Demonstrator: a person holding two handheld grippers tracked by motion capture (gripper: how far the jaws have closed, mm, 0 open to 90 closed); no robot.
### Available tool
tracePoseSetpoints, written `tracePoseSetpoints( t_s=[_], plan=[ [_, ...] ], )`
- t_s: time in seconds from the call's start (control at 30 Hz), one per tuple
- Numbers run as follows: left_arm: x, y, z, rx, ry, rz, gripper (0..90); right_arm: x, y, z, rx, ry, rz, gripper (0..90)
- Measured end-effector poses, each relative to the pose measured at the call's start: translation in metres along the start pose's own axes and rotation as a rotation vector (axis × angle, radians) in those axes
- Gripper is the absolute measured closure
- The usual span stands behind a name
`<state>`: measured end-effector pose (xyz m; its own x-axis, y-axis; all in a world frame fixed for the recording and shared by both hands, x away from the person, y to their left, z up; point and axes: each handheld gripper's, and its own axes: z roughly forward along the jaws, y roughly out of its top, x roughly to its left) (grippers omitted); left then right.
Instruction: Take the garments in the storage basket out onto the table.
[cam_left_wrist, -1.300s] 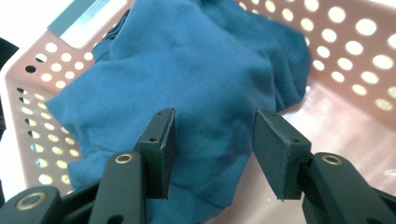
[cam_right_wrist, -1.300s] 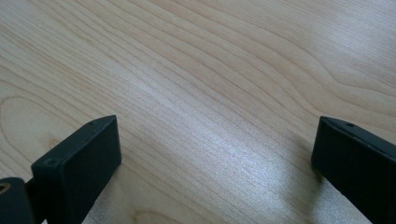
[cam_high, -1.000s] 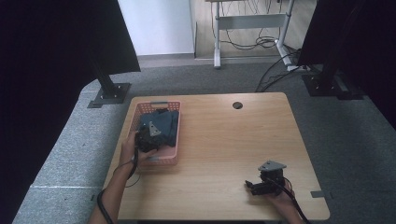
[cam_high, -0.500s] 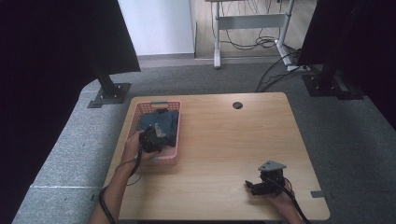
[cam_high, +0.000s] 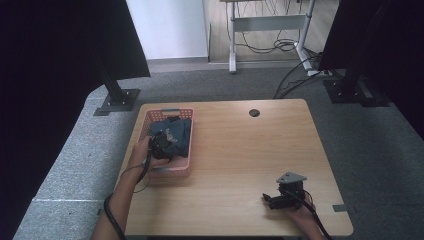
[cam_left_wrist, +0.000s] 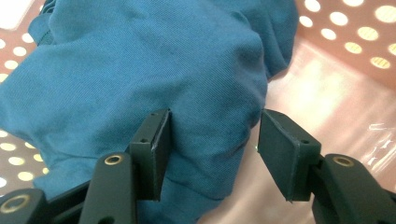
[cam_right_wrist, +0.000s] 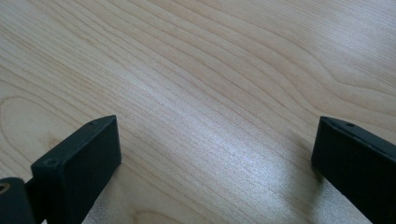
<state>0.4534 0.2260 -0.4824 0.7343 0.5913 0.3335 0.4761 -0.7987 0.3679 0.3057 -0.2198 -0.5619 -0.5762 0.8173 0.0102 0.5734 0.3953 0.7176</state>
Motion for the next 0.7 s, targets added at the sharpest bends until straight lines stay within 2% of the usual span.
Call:
tracePoseSetpoints(
  t_s=[0.13,0.43,0.53,0.7],
  plan=[
    [0.000,0.006,0.002,0.031,0.012,0.025,44.5,0.000,0.000,0.000,0.000,0.000,0.000,0.8],
    [-0.005,0.021,0.005,0.131,0.053,0.121,44.3,0.000,0.000,0.000,0.000,0.000,0.000,0.7],
    [-0.006,0.021,0.007,0.133,0.057,0.124,43.6,0.000,0.000,0.000,0.000,0.001,0.000,0.7],
    [-0.006,0.019,0.009,0.105,0.061,0.111,41.0,0.000,0.000,0.000,0.000,0.001,-0.001,0.8]
  ],
)
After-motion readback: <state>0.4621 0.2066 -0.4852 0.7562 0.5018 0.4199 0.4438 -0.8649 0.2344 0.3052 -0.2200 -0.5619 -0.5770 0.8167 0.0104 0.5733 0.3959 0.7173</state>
